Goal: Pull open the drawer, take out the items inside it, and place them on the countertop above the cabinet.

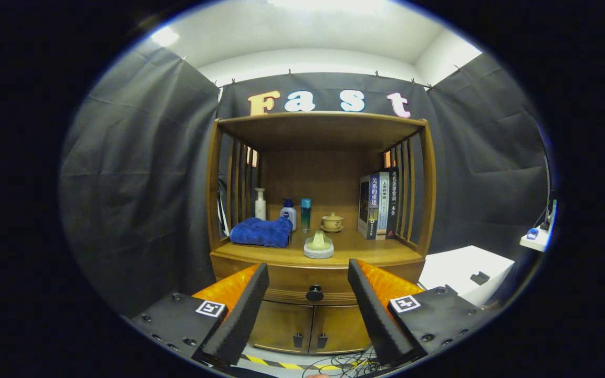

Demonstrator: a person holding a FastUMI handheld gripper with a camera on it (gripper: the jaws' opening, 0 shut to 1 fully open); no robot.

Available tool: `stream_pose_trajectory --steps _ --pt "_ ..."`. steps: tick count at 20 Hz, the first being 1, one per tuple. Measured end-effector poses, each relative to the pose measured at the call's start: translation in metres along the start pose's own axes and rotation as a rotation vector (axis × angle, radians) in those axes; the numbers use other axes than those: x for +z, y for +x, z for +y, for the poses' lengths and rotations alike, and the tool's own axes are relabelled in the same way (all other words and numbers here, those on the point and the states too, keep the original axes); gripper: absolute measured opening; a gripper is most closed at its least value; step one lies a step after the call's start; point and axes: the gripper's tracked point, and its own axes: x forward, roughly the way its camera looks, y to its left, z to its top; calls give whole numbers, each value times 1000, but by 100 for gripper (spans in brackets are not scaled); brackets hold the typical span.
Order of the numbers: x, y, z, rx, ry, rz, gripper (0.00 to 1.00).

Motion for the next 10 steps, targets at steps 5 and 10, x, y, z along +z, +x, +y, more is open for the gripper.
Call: stream_pose_trajectory --steps 5,10 --pt "31 -48 -12 -19 1 -38 98" --pt "56 -84 -31 -58 5 -78 98"
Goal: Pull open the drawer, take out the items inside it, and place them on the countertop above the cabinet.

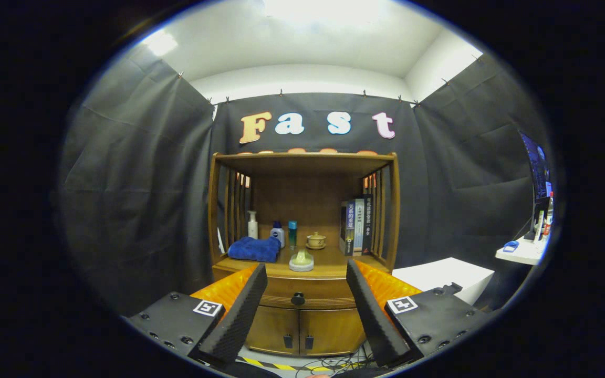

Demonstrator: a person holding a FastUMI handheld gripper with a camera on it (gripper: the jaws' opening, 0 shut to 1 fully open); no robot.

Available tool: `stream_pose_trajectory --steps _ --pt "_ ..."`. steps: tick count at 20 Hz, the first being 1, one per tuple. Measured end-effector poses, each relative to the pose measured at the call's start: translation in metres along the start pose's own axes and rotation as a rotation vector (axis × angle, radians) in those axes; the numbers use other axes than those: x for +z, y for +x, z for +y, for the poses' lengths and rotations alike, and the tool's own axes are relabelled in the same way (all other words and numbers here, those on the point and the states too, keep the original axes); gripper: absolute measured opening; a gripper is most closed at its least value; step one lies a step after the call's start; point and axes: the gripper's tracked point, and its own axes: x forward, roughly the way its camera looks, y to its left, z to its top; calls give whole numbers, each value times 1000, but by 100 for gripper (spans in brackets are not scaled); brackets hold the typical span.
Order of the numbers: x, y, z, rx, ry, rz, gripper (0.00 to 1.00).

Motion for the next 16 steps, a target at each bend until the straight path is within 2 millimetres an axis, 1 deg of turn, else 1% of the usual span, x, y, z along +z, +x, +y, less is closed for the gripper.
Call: stream_pose_trajectory --steps 3,5,7,16 --pt "9 -13 -6 -13 15 -4 98" --pt "13 -15 -12 -22 9 -15 98" --pt "15 -17 -13 -27 7 -18 98" --pt "9 -13 1 -4 -1 5 98"
